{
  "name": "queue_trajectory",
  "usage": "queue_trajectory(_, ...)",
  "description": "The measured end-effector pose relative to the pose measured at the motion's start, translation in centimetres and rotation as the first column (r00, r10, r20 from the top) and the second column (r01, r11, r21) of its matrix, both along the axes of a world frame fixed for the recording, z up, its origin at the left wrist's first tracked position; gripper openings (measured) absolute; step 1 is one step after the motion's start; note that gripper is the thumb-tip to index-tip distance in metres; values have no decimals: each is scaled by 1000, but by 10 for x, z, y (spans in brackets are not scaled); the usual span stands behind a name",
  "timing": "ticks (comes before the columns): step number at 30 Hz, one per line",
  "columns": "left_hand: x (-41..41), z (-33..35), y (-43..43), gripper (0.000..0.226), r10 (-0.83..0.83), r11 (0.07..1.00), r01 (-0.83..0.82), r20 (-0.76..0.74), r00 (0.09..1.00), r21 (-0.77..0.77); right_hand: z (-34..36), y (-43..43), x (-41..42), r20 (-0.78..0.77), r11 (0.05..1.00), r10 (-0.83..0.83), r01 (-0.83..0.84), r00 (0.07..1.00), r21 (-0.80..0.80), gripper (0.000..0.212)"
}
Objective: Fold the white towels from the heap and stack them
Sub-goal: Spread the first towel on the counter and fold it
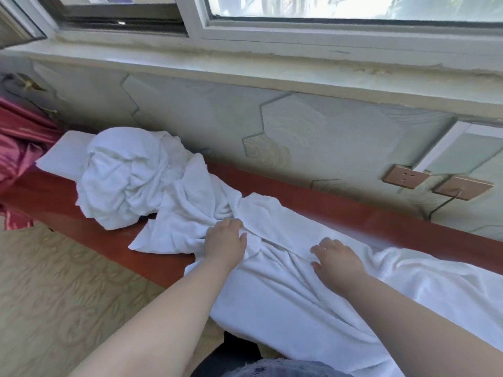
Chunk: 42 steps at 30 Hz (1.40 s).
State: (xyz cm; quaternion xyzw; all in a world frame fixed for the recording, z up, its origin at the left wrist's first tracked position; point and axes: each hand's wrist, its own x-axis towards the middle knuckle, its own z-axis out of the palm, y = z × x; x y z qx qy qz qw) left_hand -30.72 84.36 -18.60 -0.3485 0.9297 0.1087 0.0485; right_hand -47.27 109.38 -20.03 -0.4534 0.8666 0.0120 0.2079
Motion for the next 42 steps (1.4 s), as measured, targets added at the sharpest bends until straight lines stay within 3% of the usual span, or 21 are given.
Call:
queue_trajectory(5,11,8,-69,32,64,997,-62,-46,997,37,11,-79,15,50,1000,-18,19,999,-20,37)
queue_trajectory(11,20,11,-183,41,165,985,-159,-101,981,69,16,-185,43,150,982,-142,158,978,-99,38)
queue_trajectory(16,4,4,-258,48,66,992,-61,-50,997,106,11,-277,61,122,934,-283,303,951,-190,48)
queue_trajectory(20,-15,-7,-285,59,-47,998,41,142,989,43,6,-324,53,42,934,-353,355,935,-47,58)
queue_trajectory(23,-23,-20,-287,71,-34,985,3,183,982,170,-1,-339,42,19,909,-404,399,915,120,46)
queue_trajectory(26,-23,-21,-280,46,-26,951,-6,100,995,309,-2,-341,33,27,882,-450,439,893,175,22)
queue_trajectory(30,4,-9,-260,20,-190,921,173,14,982,349,8,-321,14,59,758,-641,643,765,-109,27)
queue_trajectory(32,28,-9,-252,13,-318,897,288,37,947,336,16,-303,-3,33,708,-701,701,713,-87,22)
queue_trajectory(36,58,-18,-239,37,-458,835,365,151,876,412,26,-284,-17,-27,723,-654,635,756,272,30)
queue_trajectory(40,36,-20,-232,40,-353,834,270,88,932,480,18,-294,-2,-73,823,-519,521,851,227,45)
queue_trajectory(42,23,-27,-232,31,-337,838,264,71,939,477,11,-302,9,-73,922,-340,348,937,169,57)
